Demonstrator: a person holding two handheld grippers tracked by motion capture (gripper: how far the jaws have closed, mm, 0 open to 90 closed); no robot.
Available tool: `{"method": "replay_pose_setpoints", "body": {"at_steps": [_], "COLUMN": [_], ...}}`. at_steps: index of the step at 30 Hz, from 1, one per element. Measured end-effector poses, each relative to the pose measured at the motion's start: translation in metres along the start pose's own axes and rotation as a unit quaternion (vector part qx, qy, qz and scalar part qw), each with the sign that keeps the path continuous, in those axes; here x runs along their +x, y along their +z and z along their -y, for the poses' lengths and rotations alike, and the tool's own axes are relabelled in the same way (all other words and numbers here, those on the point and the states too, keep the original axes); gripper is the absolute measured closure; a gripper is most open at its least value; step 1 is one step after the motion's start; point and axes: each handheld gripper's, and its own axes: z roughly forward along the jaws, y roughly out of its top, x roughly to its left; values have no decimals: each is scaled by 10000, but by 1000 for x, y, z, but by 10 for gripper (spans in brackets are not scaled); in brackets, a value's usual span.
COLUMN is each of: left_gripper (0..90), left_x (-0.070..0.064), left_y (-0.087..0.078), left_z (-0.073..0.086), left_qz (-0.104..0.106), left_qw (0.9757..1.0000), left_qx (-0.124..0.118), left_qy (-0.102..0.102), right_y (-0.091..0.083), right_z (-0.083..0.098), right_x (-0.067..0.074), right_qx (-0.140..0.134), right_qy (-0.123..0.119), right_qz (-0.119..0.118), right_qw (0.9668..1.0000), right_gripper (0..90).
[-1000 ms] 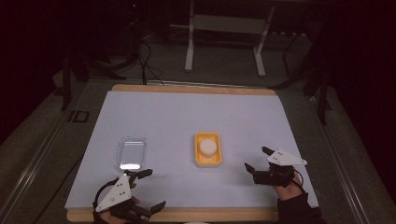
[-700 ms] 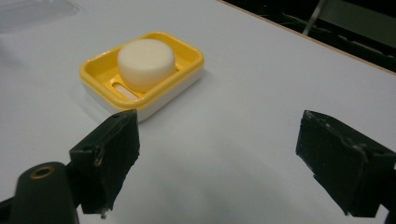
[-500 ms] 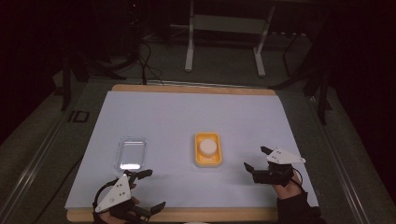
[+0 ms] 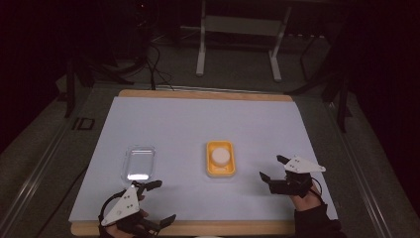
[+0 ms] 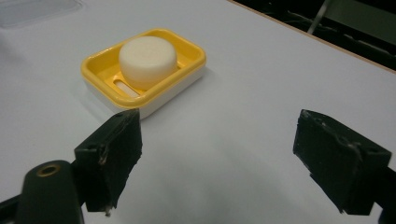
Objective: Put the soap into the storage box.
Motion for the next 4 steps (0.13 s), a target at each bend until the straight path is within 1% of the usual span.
{"method": "replay_pose_setpoints", "body": {"at_steps": [3, 4], "left_gripper": [1, 1], "left_x": [0, 0], "left_y": [0, 0], "left_z": [0, 0], "left_qz": [-8, -10], "left_qw": [10000, 10000], "left_qx": [-7, -3], "left_qy": [-9, -5], "right_y": [-1, -1], "right_z": [0, 0], "right_x": [-1, -2], "right_qx": [-31, -35], "right_qy": [46, 50], "right_qz": [-51, -30], "right_qw": [10000, 10000], "right_gripper": [155, 156]}}
